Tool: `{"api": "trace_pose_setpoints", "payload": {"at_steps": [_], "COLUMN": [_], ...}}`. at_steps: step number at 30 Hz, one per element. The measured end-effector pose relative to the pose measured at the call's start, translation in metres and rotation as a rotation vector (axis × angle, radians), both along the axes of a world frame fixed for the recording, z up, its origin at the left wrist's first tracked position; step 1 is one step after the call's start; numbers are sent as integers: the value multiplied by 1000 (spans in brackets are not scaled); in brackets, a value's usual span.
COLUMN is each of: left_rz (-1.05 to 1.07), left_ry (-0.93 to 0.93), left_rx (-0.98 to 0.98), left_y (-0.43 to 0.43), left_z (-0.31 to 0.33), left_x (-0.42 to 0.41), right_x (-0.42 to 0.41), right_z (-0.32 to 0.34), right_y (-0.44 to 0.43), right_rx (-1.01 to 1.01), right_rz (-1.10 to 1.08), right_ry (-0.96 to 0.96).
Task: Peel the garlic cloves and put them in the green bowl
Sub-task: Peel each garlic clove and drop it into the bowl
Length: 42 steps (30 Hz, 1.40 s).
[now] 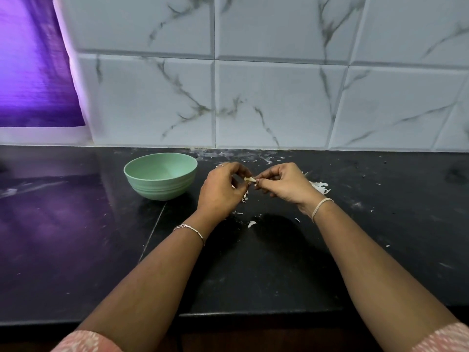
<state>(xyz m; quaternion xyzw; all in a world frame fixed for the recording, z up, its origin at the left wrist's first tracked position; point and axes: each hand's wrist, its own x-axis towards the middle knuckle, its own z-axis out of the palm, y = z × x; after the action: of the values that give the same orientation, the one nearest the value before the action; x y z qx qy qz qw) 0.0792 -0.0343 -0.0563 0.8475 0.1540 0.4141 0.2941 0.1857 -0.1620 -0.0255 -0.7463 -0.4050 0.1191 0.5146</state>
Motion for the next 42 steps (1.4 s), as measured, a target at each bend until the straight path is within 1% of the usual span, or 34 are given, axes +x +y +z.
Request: {"api": "trace_pose_setpoints", "payload": {"at_steps": [3,5,6,8,11,14,18,22,26,32,38,42], "left_rz": [19,4,-15,-69,-181,-218,-194,-142,-142,-137,-167,-202], "left_ry": [7,-5,-18,-32,-36,-62,-94,-99,-92,-90,-87,-97], "left_rx": [5,-34,-92,-276,-541,-662,-699,-655,-640,-653,-675,-732], "left_y": [0,-1,-3,-5,-4,-7,-12,-10,-11,-11,-9,-7], "left_z": [1,3,4,7,7,9,14,16,16,16,17,16], "left_x": [-1,-1,0,-1,-2,-3,-5,-6,-7,-8,-9,-8], "right_x": [0,0,1,2,2,-2,-11,-15,-15,-16,-12,-11], "right_z": [-3,-4,-4,-4,-2,-1,0,0,-1,-2,-4,-7], "right_y": [3,5,6,7,7,9,12,14,14,14,16,19], "right_rx": [13,21,19,10,29,36,25,27,26,33,79,102], "right_rz": [-42,-91,-121,-174,-211,-232,-255,-243,-238,-229,-203,-178], "right_ry": [-65,-147,-198,-293,-372,-439,-513,-514,-509,-465,-364,-278]}}
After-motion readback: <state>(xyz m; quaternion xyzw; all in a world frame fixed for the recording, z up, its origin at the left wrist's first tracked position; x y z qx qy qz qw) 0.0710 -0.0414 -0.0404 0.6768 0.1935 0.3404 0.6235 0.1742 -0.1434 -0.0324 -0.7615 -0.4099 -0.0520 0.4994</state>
